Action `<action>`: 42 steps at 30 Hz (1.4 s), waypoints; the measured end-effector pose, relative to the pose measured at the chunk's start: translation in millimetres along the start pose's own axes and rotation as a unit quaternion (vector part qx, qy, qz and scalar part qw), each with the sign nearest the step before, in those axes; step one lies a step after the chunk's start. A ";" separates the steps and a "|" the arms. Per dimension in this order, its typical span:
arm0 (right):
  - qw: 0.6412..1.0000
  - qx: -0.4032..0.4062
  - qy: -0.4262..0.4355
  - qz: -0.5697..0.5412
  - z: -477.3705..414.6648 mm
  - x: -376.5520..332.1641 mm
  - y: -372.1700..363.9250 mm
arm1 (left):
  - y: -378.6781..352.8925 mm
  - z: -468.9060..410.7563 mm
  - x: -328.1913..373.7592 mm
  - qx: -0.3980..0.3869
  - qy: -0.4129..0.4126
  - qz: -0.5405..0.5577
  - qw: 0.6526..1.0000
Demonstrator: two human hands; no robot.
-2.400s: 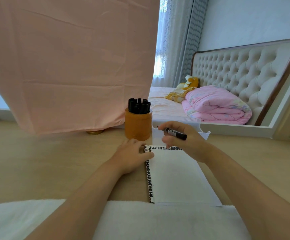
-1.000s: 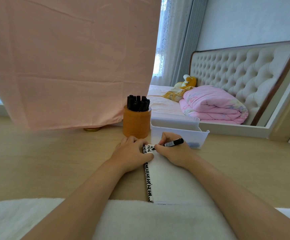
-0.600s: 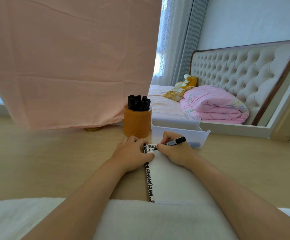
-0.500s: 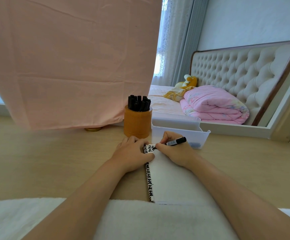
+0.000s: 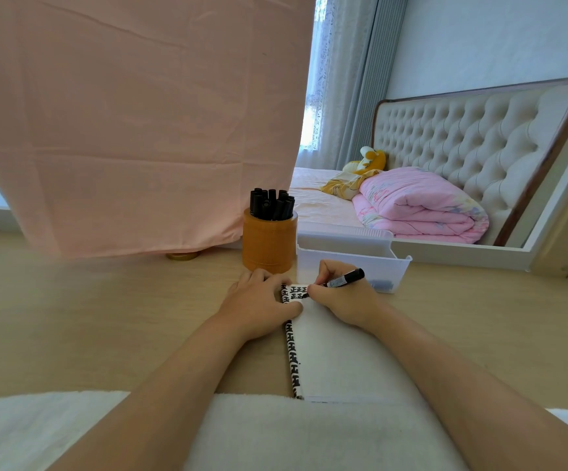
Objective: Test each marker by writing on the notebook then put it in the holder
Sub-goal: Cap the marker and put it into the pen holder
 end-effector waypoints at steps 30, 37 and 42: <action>0.995 -0.081 -0.008 0.060 0.8 -26.8 8.4 | 44.5 3.5 -33.4 0.139 0.006 0.074 0.987; 0.976 0.000 0.072 0.207 1.7 -42.0 18.2 | 53.8 11.0 -9.4 0.167 -0.063 0.114 0.977; 0.968 -0.003 0.086 0.234 3.1 -44.0 17.1 | 53.8 11.5 -2.5 0.171 -0.084 0.108 0.976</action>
Point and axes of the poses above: each hand's wrist, its own z-axis away from the middle knuckle, its own y-axis out of the back of the hand, x = y × z, the point moved 8 cm from there along -z, towards the middle knuckle, and after that the axes turned 14 degrees about -z, right-handed, at the moved point
